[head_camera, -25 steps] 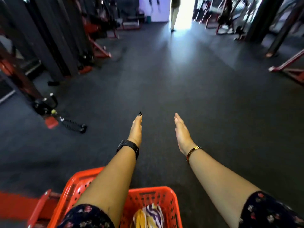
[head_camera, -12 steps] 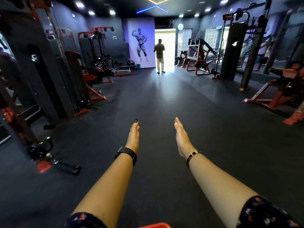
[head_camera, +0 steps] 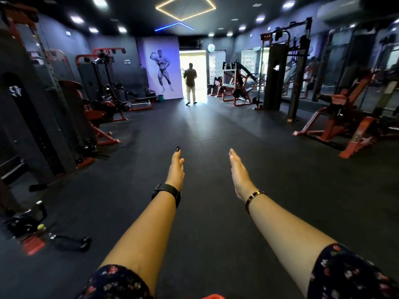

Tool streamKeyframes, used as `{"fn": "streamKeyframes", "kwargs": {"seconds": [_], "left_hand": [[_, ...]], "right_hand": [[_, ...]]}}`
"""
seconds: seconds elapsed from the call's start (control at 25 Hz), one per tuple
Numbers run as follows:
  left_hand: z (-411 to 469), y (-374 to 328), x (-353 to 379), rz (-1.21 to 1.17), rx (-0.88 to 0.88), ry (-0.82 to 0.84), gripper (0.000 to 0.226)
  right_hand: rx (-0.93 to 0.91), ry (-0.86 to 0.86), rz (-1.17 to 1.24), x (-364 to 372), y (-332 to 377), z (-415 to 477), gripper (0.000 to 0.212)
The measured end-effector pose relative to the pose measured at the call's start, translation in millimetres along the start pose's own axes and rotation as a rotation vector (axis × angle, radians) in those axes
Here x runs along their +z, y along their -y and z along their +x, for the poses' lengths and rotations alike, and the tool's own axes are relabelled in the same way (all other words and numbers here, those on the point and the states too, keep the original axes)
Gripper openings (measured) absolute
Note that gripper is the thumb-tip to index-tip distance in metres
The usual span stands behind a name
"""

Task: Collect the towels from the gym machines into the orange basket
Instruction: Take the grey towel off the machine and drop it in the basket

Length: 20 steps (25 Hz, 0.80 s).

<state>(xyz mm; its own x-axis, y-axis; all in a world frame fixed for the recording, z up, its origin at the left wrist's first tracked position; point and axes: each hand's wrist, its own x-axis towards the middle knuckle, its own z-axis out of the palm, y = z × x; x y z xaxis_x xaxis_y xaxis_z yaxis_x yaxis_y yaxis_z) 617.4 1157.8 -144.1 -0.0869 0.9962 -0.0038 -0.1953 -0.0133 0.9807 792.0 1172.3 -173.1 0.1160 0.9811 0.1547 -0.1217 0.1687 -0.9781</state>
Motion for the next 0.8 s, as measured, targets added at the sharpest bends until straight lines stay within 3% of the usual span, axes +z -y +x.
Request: {"fn": "streamKeyframes", "kwargs": {"seconds": [0.36, 0.56, 0.72, 0.8], "left_hand": [[-1, 14, 19, 0.046, -0.069, 0.297, 0.065], [-44, 41, 83, 0.039, -0.141, 0.565, 0.065], [-91, 52, 141, 0.079, -0.167, 0.751, 0.08], [-116, 54, 174, 0.091, -0.168, 0.855, 0.076]], "right_hand": [[-0.003, -0.325, -0.007, -27, 9, -72, 0.049], [-0.007, -0.595, -0.053, -89, 14, -148, 0.048], [-0.011, -0.714, -0.111, -141, 35, -206, 0.049], [-0.042, -0.792, -0.131, -167, 51, -237, 0.05]]}}
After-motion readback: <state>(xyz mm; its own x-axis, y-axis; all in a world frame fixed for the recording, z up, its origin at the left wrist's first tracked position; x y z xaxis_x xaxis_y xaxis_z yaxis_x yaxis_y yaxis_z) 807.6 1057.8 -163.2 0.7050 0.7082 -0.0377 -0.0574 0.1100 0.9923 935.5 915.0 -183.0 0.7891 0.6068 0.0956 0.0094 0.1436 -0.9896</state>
